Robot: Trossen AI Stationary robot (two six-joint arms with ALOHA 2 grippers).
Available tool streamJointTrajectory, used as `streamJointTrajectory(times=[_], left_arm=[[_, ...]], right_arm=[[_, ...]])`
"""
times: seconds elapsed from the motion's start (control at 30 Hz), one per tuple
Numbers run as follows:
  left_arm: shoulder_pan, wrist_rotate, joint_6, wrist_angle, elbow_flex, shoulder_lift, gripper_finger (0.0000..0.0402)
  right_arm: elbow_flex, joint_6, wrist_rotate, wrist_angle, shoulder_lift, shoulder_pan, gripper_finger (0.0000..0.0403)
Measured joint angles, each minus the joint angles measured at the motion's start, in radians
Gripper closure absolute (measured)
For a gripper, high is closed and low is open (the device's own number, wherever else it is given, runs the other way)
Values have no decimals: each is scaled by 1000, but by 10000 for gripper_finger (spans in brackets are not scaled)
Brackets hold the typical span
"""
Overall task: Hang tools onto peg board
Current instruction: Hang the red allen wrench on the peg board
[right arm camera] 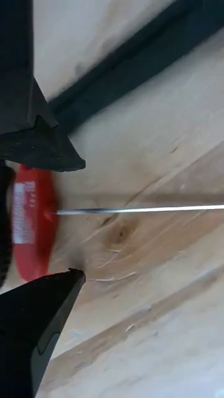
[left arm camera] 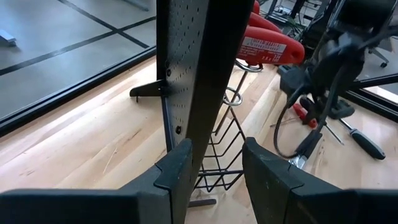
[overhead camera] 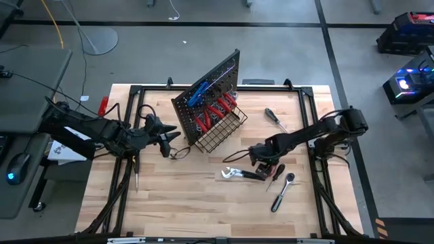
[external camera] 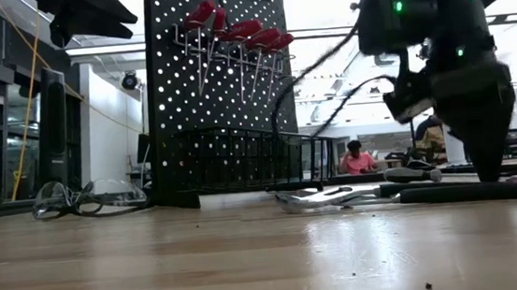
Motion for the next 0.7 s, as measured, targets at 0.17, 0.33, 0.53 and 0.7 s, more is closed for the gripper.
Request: streamJointTrajectory(times=[0.17, 0.33, 0.53, 0.7], left_arm=[[0, -3, -3, 1, 0, 0, 277], [0, -10, -3, 2, 0, 0, 277], [1, -18, -1, 71, 0, 0, 277], [6, -17, 77, 223, 40, -3, 277]], right_arm=[[17, -39, 29, -16, 125, 29, 149], [25, -44, 97, -54, 153, 58, 249], [55, -113, 176, -123, 184, 78, 388], [124, -192, 239, -249, 146, 85, 400]])
